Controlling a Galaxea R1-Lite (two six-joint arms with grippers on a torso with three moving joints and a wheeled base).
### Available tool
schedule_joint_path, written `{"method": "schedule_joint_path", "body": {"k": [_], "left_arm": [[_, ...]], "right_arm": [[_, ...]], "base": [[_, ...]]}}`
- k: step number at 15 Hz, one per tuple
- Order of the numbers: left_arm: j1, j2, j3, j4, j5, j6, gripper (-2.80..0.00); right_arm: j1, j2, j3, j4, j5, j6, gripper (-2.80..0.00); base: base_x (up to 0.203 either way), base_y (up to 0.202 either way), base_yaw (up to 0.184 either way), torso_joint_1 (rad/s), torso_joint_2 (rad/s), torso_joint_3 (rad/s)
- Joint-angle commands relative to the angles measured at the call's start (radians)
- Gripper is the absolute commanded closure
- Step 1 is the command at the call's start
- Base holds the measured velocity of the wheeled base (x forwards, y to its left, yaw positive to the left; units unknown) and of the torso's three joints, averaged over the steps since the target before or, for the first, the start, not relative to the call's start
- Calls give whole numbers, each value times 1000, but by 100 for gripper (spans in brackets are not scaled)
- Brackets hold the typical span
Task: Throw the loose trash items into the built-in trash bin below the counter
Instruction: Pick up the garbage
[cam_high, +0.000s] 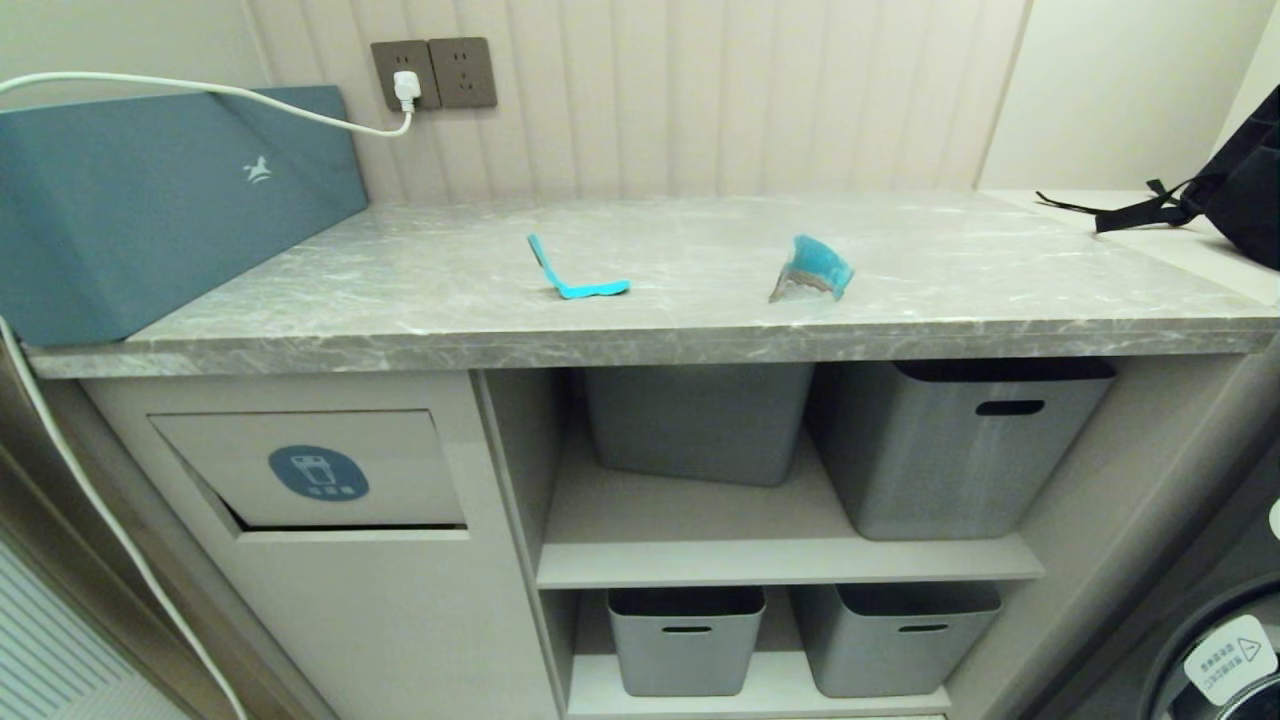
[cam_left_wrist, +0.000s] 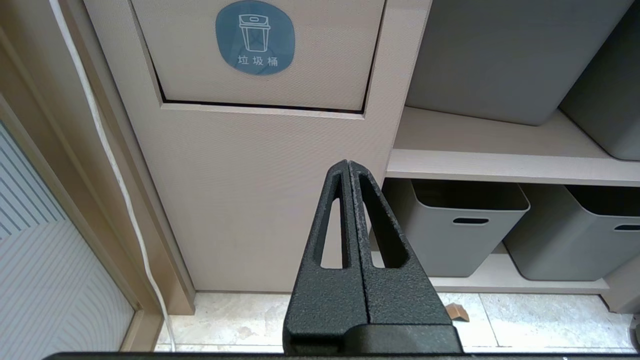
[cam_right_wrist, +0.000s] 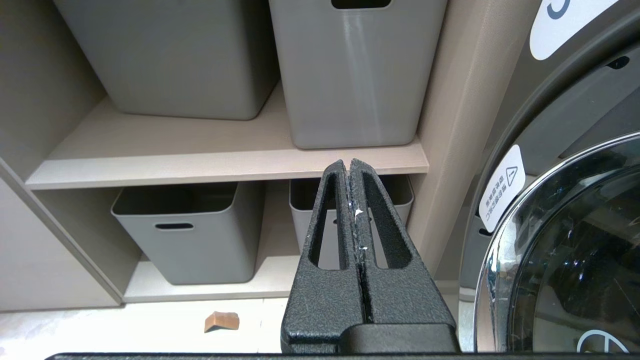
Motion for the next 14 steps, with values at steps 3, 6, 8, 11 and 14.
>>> {"method": "schedule_joint_path", "body": {"k": [3, 6, 8, 11, 14], "left_arm": [[0, 0, 2, 0, 0, 1, 0], [0, 1, 3, 0, 0, 1, 0], [0, 0, 3, 0, 0, 1, 0], [0, 0, 2, 1, 0, 1, 0], [0, 1, 3, 1, 0, 1, 0]], "right_arm": [[0, 2, 2, 0, 1, -5, 0], [0, 2, 2, 3, 1, -7, 0], [0, 2, 2, 3, 3, -16, 0], [0, 2, 2, 3, 3, -24, 0], [0, 2, 2, 3, 4, -28, 0]], "base": [[0, 0, 0, 0, 0, 0], [0, 0, 0, 0, 0, 0], [0, 0, 0, 30, -64, -38], [0, 0, 0, 140, -349, -212], [0, 0, 0, 186, -454, -274]]}}
